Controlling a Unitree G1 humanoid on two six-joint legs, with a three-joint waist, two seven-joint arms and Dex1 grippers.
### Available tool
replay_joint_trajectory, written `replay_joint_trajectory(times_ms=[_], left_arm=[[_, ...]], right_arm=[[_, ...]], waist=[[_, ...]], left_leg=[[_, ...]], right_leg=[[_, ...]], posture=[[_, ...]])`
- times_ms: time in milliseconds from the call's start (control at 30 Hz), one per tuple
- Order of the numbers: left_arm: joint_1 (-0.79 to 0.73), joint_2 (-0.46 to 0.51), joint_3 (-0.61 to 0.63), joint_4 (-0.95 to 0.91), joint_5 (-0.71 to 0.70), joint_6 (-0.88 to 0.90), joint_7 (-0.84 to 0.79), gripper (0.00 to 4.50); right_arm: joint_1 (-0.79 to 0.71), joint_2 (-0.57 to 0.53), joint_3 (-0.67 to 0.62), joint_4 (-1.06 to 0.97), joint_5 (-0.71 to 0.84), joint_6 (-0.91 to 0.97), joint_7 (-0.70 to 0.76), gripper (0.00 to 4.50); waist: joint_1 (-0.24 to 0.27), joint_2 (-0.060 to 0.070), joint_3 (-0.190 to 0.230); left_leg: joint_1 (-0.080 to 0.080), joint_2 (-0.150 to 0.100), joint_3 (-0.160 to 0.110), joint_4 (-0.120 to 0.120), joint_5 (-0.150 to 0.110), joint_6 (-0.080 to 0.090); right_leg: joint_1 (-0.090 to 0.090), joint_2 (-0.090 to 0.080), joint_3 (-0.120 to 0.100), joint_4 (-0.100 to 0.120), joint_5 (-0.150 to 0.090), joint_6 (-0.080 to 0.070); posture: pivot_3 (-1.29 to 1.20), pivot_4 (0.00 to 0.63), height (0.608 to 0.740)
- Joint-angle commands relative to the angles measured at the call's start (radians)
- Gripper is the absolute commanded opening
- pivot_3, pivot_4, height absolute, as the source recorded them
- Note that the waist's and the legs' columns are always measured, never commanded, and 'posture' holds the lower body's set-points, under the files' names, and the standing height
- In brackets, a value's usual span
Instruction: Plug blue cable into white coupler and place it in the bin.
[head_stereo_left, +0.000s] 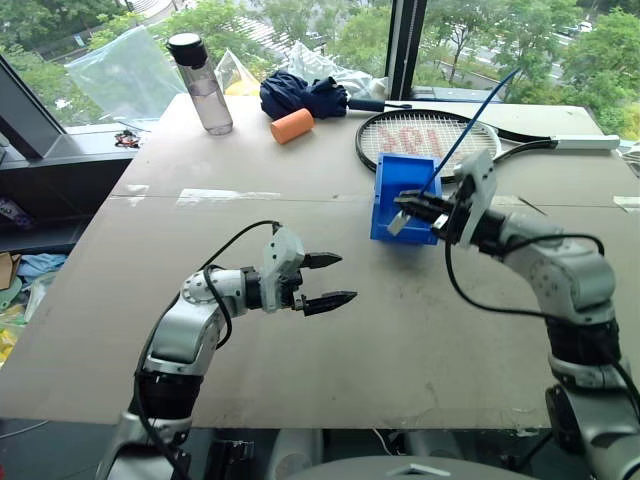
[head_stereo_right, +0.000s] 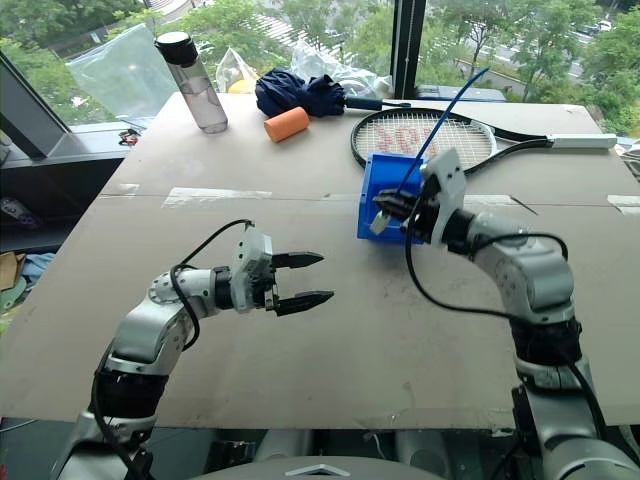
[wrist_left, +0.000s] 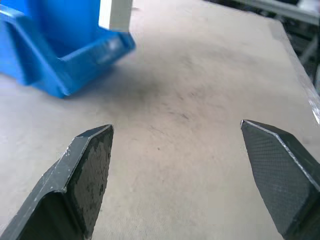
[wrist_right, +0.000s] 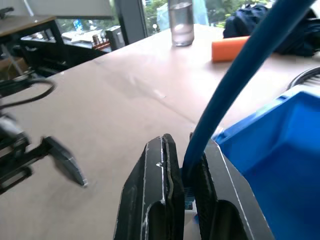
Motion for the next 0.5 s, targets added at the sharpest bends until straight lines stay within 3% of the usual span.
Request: replay_joint_trajectory(times_ms=[33, 167, 300, 400, 500], left_arm=[[0.021, -0.02, 0.033, -0.15, -0.052, 0.049, 0.114, 4.19], [0.019, -0.047, 0.011, -0.206, -0.064, 0.069, 0.191, 4.27], [0.023, -0.046, -0.005, -0.235, -0.071, 0.084, 0.23, 4.27], [0.053, -0.025, -0.009, -0.26, -0.079, 0.094, 0.239, 4.27], [0.104, 0.017, 0.005, -0.29, -0.095, 0.1, 0.231, 4.27]], right_arm=[[-0.162, -0.002, -0.029, 0.251, -0.035, 0.016, -0.03, 0.0], [-0.307, -0.003, -0.001, 0.527, -0.095, -0.057, 0.023, 1.55], [-0.305, -0.07, -0.034, 0.513, -0.07, -0.007, 0.09, 3.44], [-0.159, -0.169, -0.125, 0.279, 0.039, 0.054, 0.18, 3.44], [0.107, -0.287, -0.205, -0.036, 0.083, -0.03, 0.287, 3.44]], waist=[[0.006, 0.0, 0.0], [0.007, 0.0, 0.0], [0.009, 0.001, 0.0], [0.015, 0.001, 0.001], [0.03, 0.001, 0.0]], left_leg=[[0.0, 0.0, 0.001, 0.0, 0.0, 0.0], [-0.001, -0.001, 0.002, -0.001, 0.0, 0.0], [-0.003, -0.001, 0.003, -0.002, 0.0, 0.0], [-0.005, -0.001, 0.002, -0.002, 0.0, 0.0], [-0.009, -0.002, 0.0, -0.003, 0.0, 0.0]], right_leg=[[0.0, 0.0, 0.0, 0.0, 0.0, 0.0], [0.001, 0.0, 0.0, -0.003, 0.0, 0.0], [0.001, 0.0, 0.0, -0.006, 0.0, 0.0], [0.0, -0.001, -0.001, -0.009, 0.0, 0.0], [0.0, -0.002, -0.004, -0.013, 0.0, 0.0]], posture=[[0.0, 0.15, 0.74], [0.0, 0.15, 0.74], [0.0, 0.15, 0.74], [0.0, 0.15, 0.74], [0.0, 0.15, 0.74]])
